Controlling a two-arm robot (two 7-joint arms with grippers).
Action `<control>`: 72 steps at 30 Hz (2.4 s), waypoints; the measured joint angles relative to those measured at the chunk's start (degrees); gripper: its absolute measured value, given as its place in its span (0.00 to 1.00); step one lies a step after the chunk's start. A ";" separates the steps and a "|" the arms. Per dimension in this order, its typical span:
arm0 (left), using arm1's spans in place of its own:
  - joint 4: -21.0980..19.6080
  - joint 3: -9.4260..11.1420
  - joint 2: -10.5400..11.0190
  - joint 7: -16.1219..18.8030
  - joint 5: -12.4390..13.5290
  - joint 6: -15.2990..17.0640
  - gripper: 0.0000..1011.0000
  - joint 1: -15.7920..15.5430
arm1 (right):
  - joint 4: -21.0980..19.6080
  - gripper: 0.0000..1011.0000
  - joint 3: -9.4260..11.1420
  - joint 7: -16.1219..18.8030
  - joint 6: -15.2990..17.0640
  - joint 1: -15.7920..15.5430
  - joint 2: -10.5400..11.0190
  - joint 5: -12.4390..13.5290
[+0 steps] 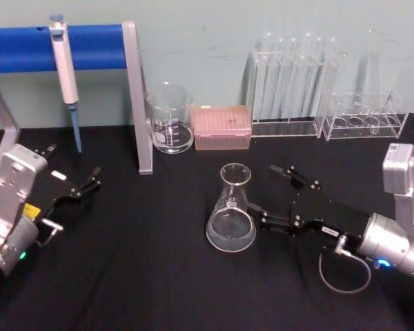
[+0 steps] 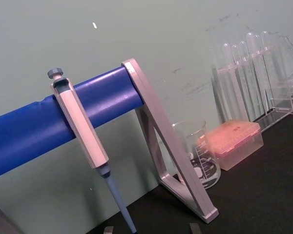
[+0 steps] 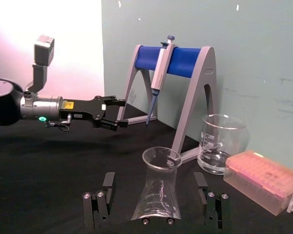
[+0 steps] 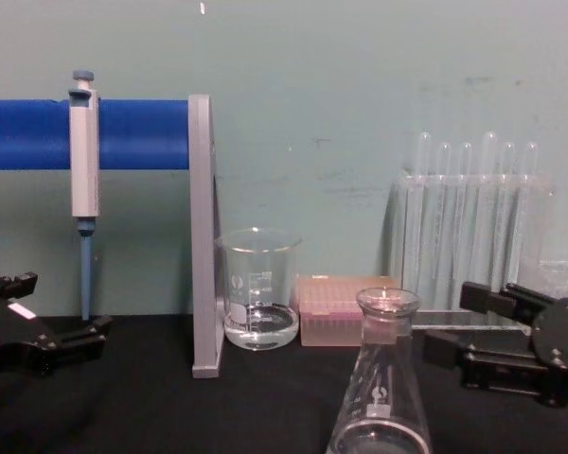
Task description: Grasp the erlenmeyer flask with one hand, shake it three times, then place it back.
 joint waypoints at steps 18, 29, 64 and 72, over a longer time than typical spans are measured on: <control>0.00 0.00 0.00 0.00 0.00 0.00 0.99 0.00 | 8.49 0.99 -2.96 2.04 0.70 5.95 -4.42 -0.69; 0.00 0.00 0.00 0.00 0.00 0.00 0.99 0.00 | 12.86 0.99 -3.84 2.50 0.38 8.71 -6.91 -1.13; 0.00 0.00 0.00 0.00 0.00 0.00 0.99 0.00 | 14.75 0.99 -4.96 2.19 1.59 10.45 -8.25 -2.42; 0.00 0.00 0.00 0.00 0.00 0.00 0.99 0.00 | 14.48 0.99 -5.01 2.16 1.78 10.37 -8.07 -2.47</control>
